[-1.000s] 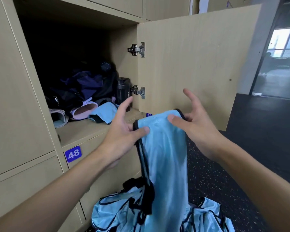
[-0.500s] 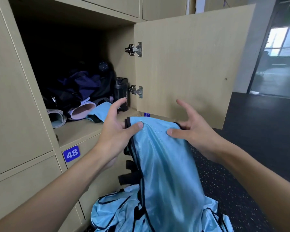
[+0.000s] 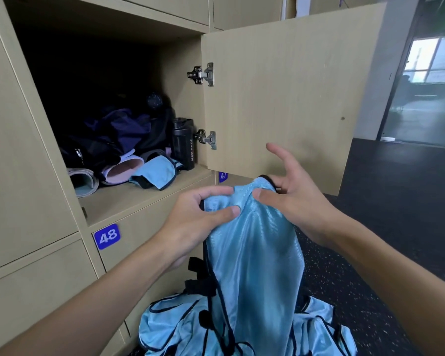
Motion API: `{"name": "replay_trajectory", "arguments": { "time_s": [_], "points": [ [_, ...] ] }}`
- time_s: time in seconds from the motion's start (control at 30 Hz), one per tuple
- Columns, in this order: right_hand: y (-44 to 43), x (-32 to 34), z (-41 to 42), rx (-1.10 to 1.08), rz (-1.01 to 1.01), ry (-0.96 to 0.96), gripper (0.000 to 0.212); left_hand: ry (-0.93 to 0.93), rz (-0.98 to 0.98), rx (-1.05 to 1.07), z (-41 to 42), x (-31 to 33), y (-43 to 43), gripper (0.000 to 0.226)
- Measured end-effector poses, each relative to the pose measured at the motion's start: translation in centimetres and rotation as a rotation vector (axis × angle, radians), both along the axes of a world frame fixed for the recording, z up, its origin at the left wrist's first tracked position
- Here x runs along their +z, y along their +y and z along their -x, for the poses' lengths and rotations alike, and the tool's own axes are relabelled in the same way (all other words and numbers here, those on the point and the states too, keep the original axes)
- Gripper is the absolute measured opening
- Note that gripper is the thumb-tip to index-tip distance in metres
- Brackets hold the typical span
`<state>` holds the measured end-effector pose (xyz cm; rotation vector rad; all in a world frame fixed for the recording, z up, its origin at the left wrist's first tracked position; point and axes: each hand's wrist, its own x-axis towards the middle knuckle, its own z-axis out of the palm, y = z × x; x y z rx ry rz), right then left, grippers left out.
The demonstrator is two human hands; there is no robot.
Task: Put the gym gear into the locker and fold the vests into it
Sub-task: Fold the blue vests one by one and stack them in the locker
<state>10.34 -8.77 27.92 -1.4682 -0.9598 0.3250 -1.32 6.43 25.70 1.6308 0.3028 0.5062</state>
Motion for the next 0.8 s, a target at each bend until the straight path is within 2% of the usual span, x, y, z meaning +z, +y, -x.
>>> {"name": "replay_trajectory", "arguments": {
  "time_s": [0.13,0.27,0.37,0.47,0.53,0.63,0.7,0.8],
  "points": [
    [-0.1,-0.2,-0.2,0.012,0.017,0.085,0.089,-0.079,0.082,0.096,-0.3,1.5,-0.2,0.022],
    [-0.1,-1.1,-0.2,0.093,0.079,0.158,0.109,-0.17,0.107,0.143,0.0,3.4,0.5,0.019],
    [0.1,-1.6,0.0,0.056,0.102,0.151,0.095,-0.181,0.119,0.141,0.4,3.9,0.8,0.02],
    [0.3,-1.4,0.1,-0.081,0.022,0.179,0.079,-0.185,0.132,0.165,0.7,4.2,1.2,0.021],
    [0.4,-1.4,-0.1,-0.102,-0.051,0.258,0.081,-0.199,0.141,0.18,0.9,4.4,1.4,0.021],
    [0.4,-1.6,0.1,-0.045,-0.036,0.327,0.09,-0.206,0.136,0.182,1.1,4.6,1.4,0.02],
    [0.6,-1.7,0.4,-0.012,-0.019,0.307,0.089,-0.197,0.127,0.189,1.1,4.5,1.5,0.02],
    [1.1,-1.5,0.9,-0.088,-0.13,0.3,0.086,-0.187,0.153,0.175,1.2,4.4,1.6,0.02]
  ]
}}
